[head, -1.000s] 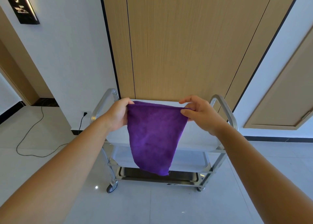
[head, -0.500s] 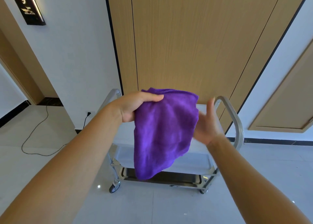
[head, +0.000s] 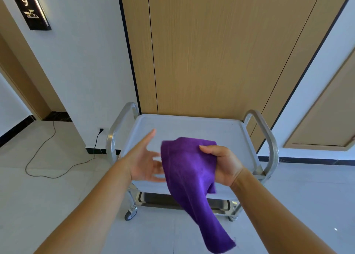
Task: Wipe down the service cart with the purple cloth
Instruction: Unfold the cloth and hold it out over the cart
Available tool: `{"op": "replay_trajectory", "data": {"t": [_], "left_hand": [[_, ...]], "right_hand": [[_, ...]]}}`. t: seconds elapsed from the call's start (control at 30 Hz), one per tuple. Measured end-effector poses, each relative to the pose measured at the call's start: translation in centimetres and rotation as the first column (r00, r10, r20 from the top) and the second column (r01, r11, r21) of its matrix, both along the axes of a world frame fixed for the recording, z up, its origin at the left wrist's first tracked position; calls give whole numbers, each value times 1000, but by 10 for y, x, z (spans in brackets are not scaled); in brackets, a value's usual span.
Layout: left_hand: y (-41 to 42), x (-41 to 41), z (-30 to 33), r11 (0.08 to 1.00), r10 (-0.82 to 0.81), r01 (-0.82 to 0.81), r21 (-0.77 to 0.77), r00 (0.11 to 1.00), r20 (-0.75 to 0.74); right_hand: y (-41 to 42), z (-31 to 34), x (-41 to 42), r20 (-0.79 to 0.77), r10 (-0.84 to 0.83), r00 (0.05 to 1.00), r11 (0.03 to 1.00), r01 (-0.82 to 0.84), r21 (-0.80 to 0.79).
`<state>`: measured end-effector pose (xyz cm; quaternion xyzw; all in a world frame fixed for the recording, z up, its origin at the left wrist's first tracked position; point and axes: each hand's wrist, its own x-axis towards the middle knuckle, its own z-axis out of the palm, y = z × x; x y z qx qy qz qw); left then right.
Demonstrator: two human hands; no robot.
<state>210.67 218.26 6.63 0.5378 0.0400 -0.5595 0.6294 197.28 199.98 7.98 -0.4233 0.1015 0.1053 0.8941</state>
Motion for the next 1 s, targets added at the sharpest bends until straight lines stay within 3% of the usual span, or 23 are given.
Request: {"op": "replay_trajectory", "data": {"t": [0.07,0.13,0.23,0.3,0.47,0.6,0.7,0.8,0.87,1.0], "left_hand": [[0,-16,-9,994,-108,108,-34,994,-6],[-4,-22,-11,993,-101,108,-51,987,128],[-14,-19,-11,997,70,-70,-11,941,331],[-14,-14,-9,982,189,-176,-68,924,333],[-20,-17,-9,990,21,14,-141,971,240],[-30,-18,-7,953,123,-50,-298,965,232],[-27,-11,0,980,139,-87,-178,942,304],[-17,-5,5,995,14,-62,76,855,519],[-16,-2,7,989,-58,-37,145,800,597],[-22,-6,12,986,-72,-51,157,724,686]], "right_hand": [[-3,1,1,-65,-44,997,998,41,-52],[-5,1,2,-123,-103,987,989,88,-118],[-10,2,4,-145,-176,974,976,153,-155],[-13,3,3,-145,-218,965,969,196,-152],[-19,5,2,-139,-262,955,964,252,-85],[-22,7,-1,-156,-266,951,961,249,-119],[-33,9,-3,-222,-235,946,957,185,-224],[-42,10,-4,-340,-237,910,907,82,-413],[-40,8,-3,-368,-308,878,840,70,-537],[-35,3,2,-206,-490,847,713,254,-654]]}}
